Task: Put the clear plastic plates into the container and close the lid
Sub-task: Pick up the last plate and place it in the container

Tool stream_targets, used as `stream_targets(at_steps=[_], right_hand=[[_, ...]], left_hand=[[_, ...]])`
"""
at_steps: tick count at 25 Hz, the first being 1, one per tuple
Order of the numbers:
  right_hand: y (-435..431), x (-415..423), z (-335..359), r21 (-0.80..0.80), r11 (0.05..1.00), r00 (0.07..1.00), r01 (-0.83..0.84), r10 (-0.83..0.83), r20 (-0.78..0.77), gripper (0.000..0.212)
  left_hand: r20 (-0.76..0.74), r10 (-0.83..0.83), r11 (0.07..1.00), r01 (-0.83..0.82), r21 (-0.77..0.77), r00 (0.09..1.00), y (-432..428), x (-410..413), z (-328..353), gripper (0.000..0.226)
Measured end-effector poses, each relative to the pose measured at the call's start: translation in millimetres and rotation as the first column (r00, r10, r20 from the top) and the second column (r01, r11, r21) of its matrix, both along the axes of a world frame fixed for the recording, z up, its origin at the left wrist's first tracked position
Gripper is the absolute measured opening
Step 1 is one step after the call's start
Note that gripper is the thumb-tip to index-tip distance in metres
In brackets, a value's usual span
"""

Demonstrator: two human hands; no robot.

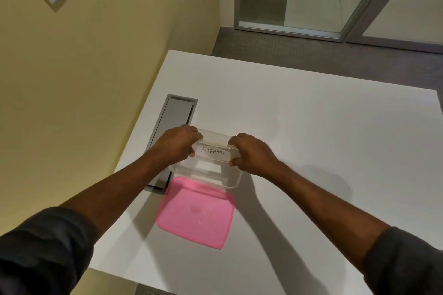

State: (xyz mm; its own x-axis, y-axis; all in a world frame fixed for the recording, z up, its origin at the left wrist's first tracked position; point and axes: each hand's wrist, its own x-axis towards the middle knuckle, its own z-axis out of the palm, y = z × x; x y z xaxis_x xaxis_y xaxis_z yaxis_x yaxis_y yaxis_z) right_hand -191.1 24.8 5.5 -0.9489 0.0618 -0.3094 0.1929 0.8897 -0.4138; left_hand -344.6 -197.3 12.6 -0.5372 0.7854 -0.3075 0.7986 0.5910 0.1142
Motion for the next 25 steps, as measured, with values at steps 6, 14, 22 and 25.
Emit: stream_targets(at_steps=[6,14,22,25], right_hand=[[-21,-24,-28,0.165,0.985,0.999,-0.045,0.041,0.032,0.044],[-41,-32,-51,0.306,0.95,0.996,-0.068,0.048,0.073,0.026],[-43,-33,-62,0.351,0.933,0.993,-0.075,0.039,0.108,0.029],[-44,-33,-64,0.366,0.927,0.994,-0.088,0.056,0.096,0.028]], left_hand=[[-0.021,-0.048,0.998,0.047,-0.05,0.999,-1,-17,-29,0.048],[0.015,-0.081,0.987,0.082,-0.138,0.997,8,-26,-54,0.025],[-0.026,-0.12,0.979,0.114,-0.168,0.992,14,-27,-70,0.026],[-0.031,-0.109,0.98,0.102,-0.171,0.994,15,-27,-71,0.028]])
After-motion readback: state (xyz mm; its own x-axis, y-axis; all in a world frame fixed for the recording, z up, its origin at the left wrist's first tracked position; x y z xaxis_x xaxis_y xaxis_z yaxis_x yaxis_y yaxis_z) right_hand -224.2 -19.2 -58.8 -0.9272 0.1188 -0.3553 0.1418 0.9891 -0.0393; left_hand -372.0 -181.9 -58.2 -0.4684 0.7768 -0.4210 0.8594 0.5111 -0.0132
